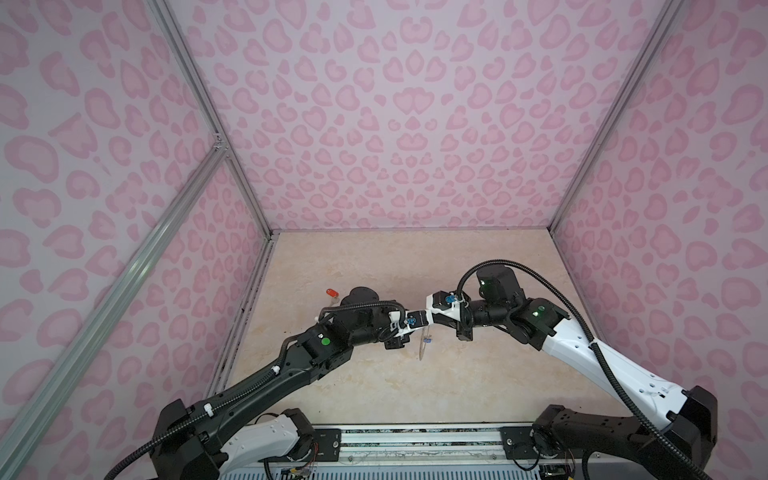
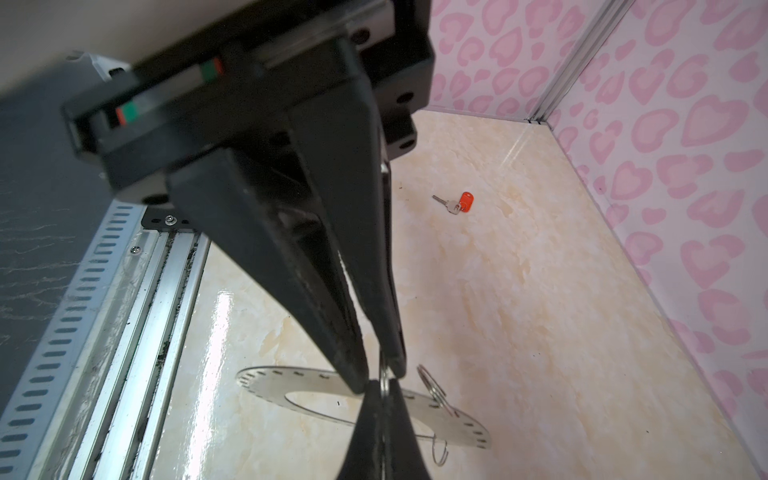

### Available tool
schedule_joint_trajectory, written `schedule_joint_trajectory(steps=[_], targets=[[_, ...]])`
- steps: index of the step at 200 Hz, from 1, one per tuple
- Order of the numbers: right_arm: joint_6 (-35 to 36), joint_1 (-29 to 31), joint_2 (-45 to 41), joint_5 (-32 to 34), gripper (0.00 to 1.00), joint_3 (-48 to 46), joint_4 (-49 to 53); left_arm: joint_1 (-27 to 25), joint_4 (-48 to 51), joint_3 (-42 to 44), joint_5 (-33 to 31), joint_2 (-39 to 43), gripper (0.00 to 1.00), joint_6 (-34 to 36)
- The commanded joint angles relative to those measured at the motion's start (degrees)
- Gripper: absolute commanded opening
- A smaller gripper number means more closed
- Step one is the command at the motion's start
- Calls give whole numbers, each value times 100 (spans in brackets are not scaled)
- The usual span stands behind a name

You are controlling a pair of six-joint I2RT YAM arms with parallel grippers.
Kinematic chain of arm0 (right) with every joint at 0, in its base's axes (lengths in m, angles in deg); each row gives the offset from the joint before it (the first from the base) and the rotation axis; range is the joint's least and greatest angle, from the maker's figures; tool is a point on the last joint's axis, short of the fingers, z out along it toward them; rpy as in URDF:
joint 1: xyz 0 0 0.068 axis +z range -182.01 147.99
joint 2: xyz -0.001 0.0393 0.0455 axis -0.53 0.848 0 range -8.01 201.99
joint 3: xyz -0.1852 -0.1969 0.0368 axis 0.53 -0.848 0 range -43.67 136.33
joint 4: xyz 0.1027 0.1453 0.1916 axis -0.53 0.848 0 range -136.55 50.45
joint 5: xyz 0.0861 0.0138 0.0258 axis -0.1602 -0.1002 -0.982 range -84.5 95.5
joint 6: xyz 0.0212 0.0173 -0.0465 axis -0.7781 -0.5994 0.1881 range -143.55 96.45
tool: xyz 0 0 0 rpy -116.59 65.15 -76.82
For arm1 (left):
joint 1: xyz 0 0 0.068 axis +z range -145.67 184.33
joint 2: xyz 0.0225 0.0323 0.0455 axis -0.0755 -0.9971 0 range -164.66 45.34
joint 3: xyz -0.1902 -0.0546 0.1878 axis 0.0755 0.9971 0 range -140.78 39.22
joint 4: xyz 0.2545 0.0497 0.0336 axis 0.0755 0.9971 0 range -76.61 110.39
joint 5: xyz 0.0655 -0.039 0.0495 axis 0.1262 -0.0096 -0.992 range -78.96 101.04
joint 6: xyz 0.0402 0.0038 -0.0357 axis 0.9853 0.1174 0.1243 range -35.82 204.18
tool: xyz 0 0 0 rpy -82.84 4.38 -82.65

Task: Put the keys on the keyring
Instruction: 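Open the right gripper and regrip the split ring beside the left gripper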

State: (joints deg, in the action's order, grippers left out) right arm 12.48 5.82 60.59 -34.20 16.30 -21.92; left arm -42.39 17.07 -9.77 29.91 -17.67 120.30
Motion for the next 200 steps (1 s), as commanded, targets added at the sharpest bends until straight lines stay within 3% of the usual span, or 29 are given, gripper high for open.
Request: schedule_joint_trajectory(steps=[1,75,91,116,132,155,176,200], targets=[[231,30,-43,-275,0,-78,-206,38,-161,-17,69,-19,10,-201],[91,59,-136,-406,0,-126,-503,133,-150,22,242,-63,9,-299],[82,69,-136,-415,0,-133,-549,136,-156,29,254,-87,4,-291],[70,68,-178,-234,0,-204,-635,209,-319,77,488,-51,3,-409],[155,46,-270,66,14,-308,-646,404,-562,181,863,35,3,-642],[333,32,-398,583,26,-339,-653,761,-1133,371,1528,129,3,-1008],[358,19,-485,887,27,-319,-768,1030,-1957,559,2027,157,3,-1423],[102,6,-539,744,27,-474,-1128,1142,-2527,649,2343,122,3,-1715]])
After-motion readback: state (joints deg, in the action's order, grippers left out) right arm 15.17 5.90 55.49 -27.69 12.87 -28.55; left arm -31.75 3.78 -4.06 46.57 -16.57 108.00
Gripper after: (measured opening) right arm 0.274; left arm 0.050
